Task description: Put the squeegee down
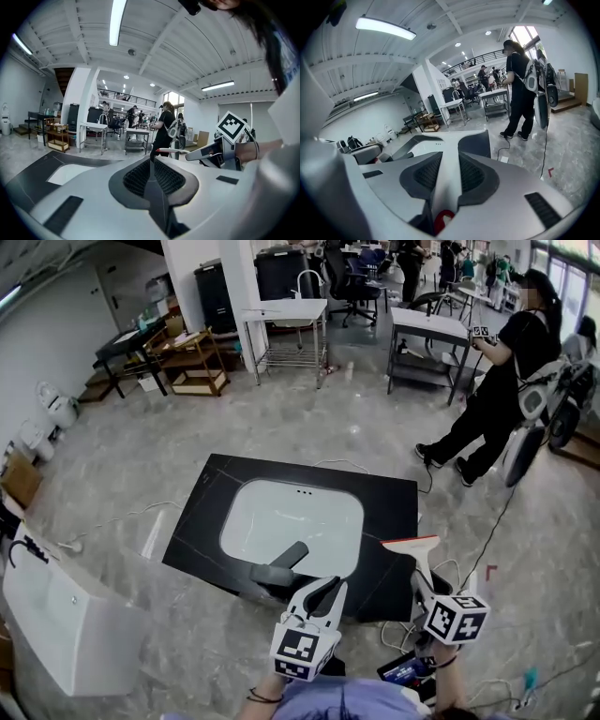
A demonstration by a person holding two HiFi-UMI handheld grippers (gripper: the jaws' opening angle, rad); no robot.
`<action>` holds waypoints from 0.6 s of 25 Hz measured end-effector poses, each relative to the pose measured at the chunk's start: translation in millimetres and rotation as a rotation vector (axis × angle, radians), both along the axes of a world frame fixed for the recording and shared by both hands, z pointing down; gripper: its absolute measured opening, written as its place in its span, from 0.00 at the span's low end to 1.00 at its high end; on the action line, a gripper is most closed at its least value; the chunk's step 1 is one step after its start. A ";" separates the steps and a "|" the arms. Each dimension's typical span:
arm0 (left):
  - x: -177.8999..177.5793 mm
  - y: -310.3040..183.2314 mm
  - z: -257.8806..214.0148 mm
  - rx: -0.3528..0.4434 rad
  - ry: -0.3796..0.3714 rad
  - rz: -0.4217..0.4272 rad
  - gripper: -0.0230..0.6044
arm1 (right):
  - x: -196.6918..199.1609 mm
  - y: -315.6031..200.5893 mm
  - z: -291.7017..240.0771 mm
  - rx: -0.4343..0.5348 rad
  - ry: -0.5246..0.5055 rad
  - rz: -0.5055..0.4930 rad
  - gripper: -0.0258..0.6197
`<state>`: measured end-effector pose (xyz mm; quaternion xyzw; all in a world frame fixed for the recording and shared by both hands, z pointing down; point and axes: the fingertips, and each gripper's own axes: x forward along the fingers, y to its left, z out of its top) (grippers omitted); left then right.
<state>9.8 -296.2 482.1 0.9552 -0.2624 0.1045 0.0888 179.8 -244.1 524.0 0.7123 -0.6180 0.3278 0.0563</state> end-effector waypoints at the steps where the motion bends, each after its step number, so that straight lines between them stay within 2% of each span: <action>1: 2.8 -5.5 2.2 -0.003 0.000 0.012 0.10 | 4.6 -8.4 1.5 -0.001 0.013 0.002 0.20; 8: 19.7 -34.3 12.3 -0.035 -0.012 0.048 0.10 | 37.6 -57.9 15.7 -0.040 0.041 -0.021 0.20; 15: 43.3 -39.3 18.5 -0.051 -0.040 0.037 0.10 | 73.1 -116.5 19.3 -0.072 0.179 -0.189 0.20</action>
